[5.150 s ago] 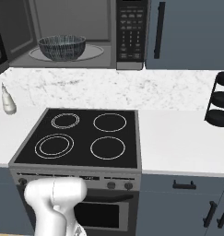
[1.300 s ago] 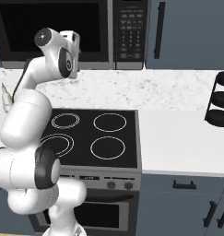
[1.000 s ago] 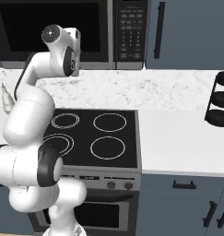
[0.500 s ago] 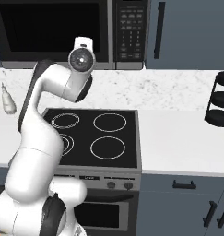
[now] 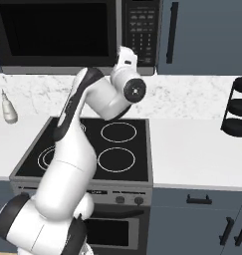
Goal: Pick the lemon wedge from the sink and place it in the bowl. Then pick the bowl and place it in the microwave. Then close the microwave door and press the start button.
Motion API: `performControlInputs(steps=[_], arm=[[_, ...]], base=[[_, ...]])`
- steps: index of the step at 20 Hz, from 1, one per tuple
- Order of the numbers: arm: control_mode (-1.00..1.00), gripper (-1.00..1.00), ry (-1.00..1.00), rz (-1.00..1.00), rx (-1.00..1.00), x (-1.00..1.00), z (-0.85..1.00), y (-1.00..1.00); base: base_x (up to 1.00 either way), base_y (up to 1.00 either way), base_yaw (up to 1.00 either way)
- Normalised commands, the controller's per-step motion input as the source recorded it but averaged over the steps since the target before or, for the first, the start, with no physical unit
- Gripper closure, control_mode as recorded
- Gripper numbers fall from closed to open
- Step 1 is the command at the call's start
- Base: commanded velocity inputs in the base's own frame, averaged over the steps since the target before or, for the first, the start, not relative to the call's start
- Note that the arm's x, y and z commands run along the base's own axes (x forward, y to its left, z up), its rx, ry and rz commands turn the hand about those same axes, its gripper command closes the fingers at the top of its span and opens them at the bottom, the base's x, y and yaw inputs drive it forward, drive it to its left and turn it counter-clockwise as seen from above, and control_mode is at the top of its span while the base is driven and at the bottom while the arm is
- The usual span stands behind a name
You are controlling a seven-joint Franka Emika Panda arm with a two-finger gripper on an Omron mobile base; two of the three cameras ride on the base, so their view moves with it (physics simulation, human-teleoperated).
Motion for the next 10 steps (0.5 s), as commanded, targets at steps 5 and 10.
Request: performControlInputs(steps=[5, 10], arm=[[-1.0, 1.0, -0.08, 0.0, 0.03, 0.53, 0.18, -0.36], [-1.0, 1.0, -0.05, 0.0, 0.0, 0.43, 0.0, -0.03]], base=[[0.0, 0.0, 0.0], [0.0, 0.0, 0.0]])
